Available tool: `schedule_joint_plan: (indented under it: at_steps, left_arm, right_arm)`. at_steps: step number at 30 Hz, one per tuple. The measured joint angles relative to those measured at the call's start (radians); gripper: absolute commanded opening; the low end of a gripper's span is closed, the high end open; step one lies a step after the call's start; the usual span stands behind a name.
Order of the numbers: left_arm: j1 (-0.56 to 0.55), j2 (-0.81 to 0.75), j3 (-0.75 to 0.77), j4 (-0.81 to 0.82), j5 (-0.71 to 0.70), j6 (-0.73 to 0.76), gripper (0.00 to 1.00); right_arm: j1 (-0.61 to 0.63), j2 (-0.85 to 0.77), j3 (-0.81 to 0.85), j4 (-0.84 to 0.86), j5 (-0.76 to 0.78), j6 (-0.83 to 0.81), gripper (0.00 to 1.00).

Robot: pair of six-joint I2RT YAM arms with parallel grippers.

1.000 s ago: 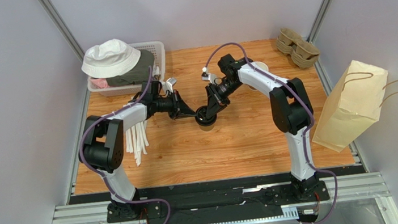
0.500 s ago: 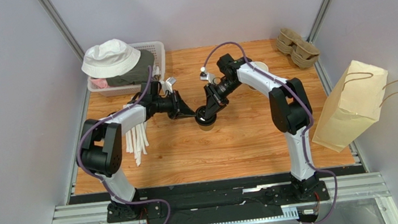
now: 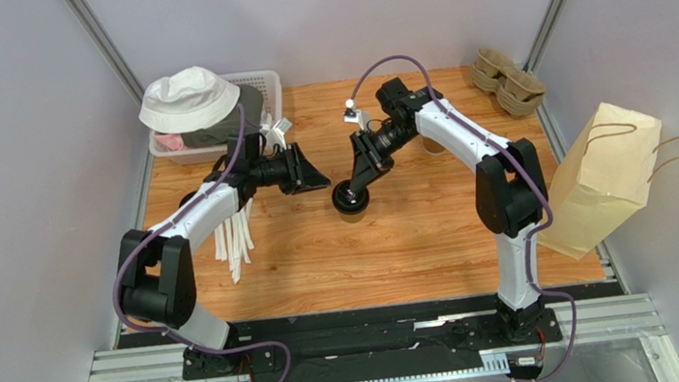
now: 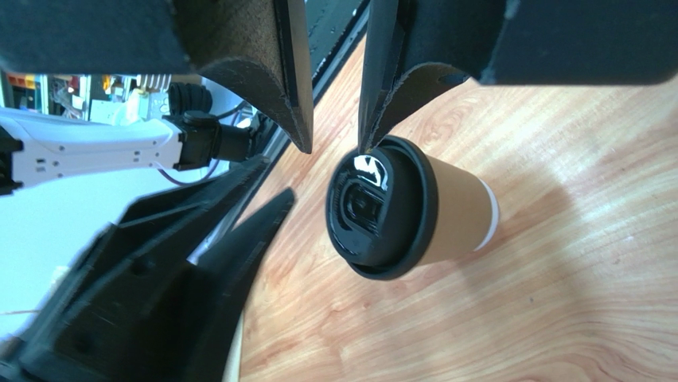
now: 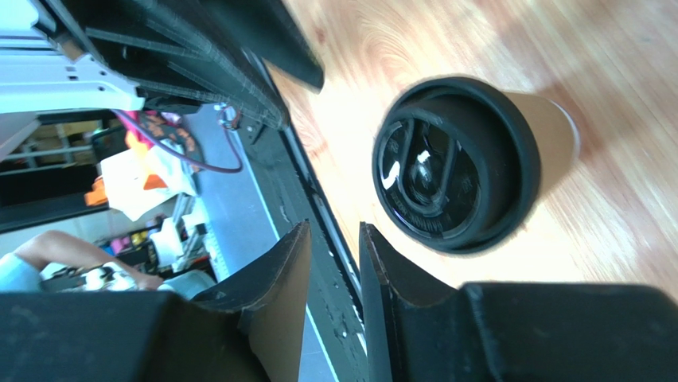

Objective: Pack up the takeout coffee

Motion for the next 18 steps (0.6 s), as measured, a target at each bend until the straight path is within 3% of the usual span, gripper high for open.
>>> schedule_joint_plan:
  at_steps: [9,18]
  left_arm:
    - [0.001,0.059,0.055,-0.022,-0.011,0.035,0.45]
    - [0.007,0.059,0.050,-0.045,-0.011,0.050,0.52]
  right_arm:
    - [-0.034,-0.059,-0.164,0.014,0.140,-0.003,0.29]
    - [-0.039,-0.052,-0.174,0.057,0.147,-0.002,0.31]
